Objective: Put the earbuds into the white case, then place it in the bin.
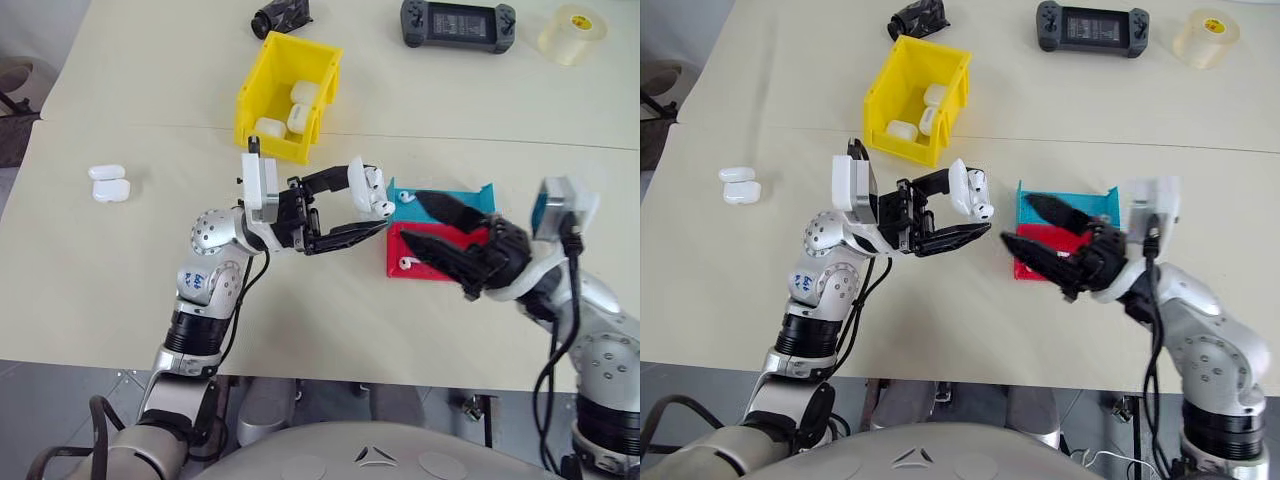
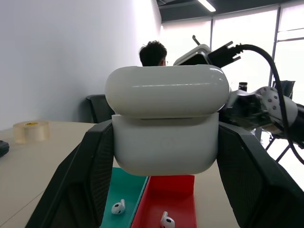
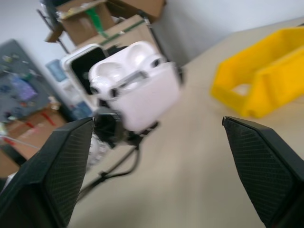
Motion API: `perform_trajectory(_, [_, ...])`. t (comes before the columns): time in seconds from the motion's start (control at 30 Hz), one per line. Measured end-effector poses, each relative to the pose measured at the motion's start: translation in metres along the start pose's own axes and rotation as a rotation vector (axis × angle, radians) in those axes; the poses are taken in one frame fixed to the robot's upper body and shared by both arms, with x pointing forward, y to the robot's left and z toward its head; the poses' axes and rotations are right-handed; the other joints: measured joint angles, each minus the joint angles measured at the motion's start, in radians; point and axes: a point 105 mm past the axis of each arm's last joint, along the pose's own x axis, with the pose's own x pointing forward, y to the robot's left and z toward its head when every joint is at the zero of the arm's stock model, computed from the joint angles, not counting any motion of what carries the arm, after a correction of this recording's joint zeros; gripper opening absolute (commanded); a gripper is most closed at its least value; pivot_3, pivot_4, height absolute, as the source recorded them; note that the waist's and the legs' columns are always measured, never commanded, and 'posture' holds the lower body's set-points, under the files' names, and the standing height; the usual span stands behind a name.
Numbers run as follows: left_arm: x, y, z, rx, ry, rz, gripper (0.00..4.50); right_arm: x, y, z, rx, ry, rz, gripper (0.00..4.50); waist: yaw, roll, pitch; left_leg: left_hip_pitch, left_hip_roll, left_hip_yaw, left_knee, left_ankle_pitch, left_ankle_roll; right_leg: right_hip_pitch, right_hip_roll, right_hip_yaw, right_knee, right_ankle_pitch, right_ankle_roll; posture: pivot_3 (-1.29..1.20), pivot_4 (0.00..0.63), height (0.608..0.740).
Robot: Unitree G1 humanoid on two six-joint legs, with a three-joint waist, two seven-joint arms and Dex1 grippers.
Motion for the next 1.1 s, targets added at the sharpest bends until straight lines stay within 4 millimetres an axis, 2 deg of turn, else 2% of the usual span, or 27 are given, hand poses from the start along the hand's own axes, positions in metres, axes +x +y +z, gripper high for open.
perform_trajectory(0.1, [-0.002,-0.001,0.0,0.008,0.011,-0.018,2.8,-0.017,-0.008,0.006,-0.029,0.024,-0.045,4.47,-0.001,0.0,0.0,0.0,0.001,0.0,0.0,0.0,0.0,0.001,-0.001,0.0,0.0,0.0,0.0,0.0,0.15,0.74])
perform_trajectory(0.23, [0.0,-0.003,-0.001,0.006,0.009,-0.037,2.8,-0.019,-0.007,0.009,-0.037,0.025,-0.034,4.47,-0.003,0.0,0.0,0.0,0.002,0.001,0.0,0.0,0.0,0.001,0.0,0.0,0.0,0.0,0.0,0.0,0.15,0.74])
perform_trajectory(0.33, [0.001,-0.003,-0.001,0.005,0.009,-0.038,2.8,-0.016,-0.003,0.012,-0.037,0.012,-0.015,3.9,-0.002,0.0,0.0,0.0,0.002,0.0,0.0,0.0,0.0,0.001,-0.001,0.0,-0.001,0.0,0.0,0.0,0.15,0.74])
perform_trajectory(0.4, [0.0,-0.003,-0.002,0.006,0.011,-0.037,2.8,-0.013,0.002,0.01,-0.048,0.024,0.014,3.19,-0.002,0.0,0.0,0.0,0.002,0.0,0.0,0.0,0.0,0.001,-0.001,0.0,-0.001,0.0,0.0,0.0,0.15,0.74])
perform_trajectory(0.53, [0.0,-0.001,-0.007,0.004,0.038,-0.032,2.8,0.001,0.029,-0.006,-0.054,0.113,0.164,1.83,0.001,0.0,0.0,0.0,0.001,0.0,0.0,0.0,0.0,0.001,-0.001,0.0,-0.003,0.0,0.0,0.0,0.15,0.74])
perform_trajectory(0.7, [0.0,0.0,-0.011,0.018,0.067,-0.033,2.8,0.01,0.041,-0.01,-0.042,0.131,0.249,0.12,0.0,-0.001,0.0,0.0,0.001,0.0,0.0,0.0,0.0,0.001,-0.001,0.0,-0.004,0.0,0.0,0.0,0.15,0.74])
perform_trajectory(0.93, [0.001,-0.002,-0.014,0.02,0.079,-0.047,2.8,0.025,0.053,-0.003,-0.068,0.112,0.33,0.03,0.0,-0.001,0.0,0.0,0.001,0.0,0.001,0.0,0.0,0.001,-0.001,0.0,-0.004,0.0,0.0,0.0,0.15,0.74])
perform_trajectory(1.1, [0.0,-0.004,-0.015,0.014,0.081,-0.053,2.8,0.029,0.05,-0.004,-0.071,0.117,0.331,0.03,0.0,-0.001,0.0,0.0,0.001,0.0,0.001,0.0,0.0,0.001,-0.001,0.0,-0.004,0.0,0.0,0.0,0.15,0.74])
